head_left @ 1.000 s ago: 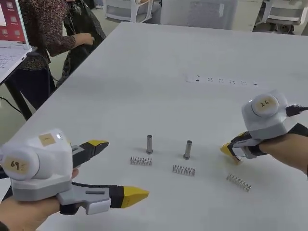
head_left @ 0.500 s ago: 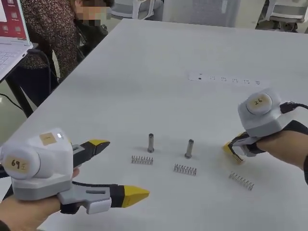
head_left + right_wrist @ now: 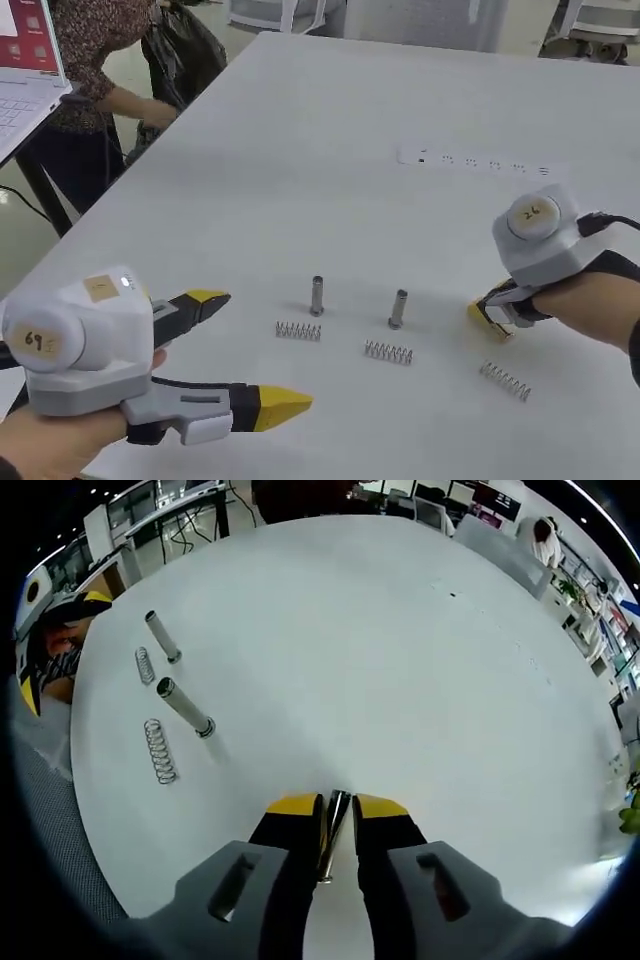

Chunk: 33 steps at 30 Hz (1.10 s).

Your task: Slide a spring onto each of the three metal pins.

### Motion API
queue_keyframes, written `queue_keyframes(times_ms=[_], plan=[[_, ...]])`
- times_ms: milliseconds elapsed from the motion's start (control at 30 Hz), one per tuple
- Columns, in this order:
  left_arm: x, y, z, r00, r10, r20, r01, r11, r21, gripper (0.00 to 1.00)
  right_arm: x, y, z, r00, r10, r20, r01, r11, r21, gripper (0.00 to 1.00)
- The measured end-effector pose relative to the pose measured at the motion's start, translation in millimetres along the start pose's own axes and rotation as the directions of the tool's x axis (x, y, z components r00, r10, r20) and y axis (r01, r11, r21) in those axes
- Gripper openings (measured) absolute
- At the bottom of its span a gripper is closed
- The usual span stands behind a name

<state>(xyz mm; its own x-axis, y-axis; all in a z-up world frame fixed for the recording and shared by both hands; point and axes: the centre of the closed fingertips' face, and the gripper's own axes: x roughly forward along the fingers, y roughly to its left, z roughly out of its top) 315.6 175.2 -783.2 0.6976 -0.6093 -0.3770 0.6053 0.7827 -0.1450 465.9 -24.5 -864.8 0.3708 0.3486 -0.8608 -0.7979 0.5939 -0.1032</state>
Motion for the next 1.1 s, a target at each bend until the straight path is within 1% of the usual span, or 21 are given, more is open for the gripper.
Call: queue_keyframes(times_ms=[133, 200, 433, 500, 633, 733, 900, 1100], plan=[[-0.6, 1.5, -0.7, 1.0, 0.003, 0.0, -0.003, 1.0, -0.004, 0.9, -0.3, 3.1, 0.9, 0.9999, 0.012, -0.012, -0.012, 1.0, 0.007, 0.11], [-0.5, 1.4, -0.9, 1.0, 0.003, 0.001, -0.003, 1.0, -0.005, 0.9, 0.0, 2.0, 1.0, 0.9999, 0.005, -0.016, -0.004, 1.0, 0.014, 0.11], [0.2, 0.2, 0.3, 1.0, 0.0, 0.002, 0.0, 1.0, -0.001, 0.9, -1.3, 2.0, -0.1, 0.9998, 0.017, -0.008, -0.017, 0.997, 0.079, 0.11], [0.2, 0.4, 1.5, 1.0, 0.0, 0.004, 0.0, 1.0, 0.001, 0.9, -1.4, 2.5, 0.1, 0.9998, 0.018, -0.004, -0.018, 0.996, 0.087, 0.1], [-0.6, 0.9, 3.8, 1.0, 0.001, 0.006, -0.001, 1.0, 0.006, 0.9, -2.5, 1.3, -1.0, 0.9999, 0.012, -0.01, -0.011, 0.997, 0.078, 0.1], [-0.9, 1.4, 4.7, 1.0, 0.002, 0.009, -0.002, 1.0, 0.009, 0.9, -9.1, -1.0, 1.4, 0.9999, 0.01, 0.007, -0.011, 0.995, 0.095, 0.1], [1.2, 0.3, 6.1, 0.9999, -0.003, 0.011, 0.003, 1.0, 0.015, 0.9, -20.3, -0.3, 7.8, 0.9994, -0.001, 0.036, -0.002, 0.996, 0.088, 0.1], [1.6, -2.2, 10.0, 0.9998, -0.01, 0.017, 0.01, 1.0, 0.028, 0.89, -33.3, 1.6, 10.2, 0.9982, -0.011, 0.06, 0.006, 0.996, 0.084, 0.1]])
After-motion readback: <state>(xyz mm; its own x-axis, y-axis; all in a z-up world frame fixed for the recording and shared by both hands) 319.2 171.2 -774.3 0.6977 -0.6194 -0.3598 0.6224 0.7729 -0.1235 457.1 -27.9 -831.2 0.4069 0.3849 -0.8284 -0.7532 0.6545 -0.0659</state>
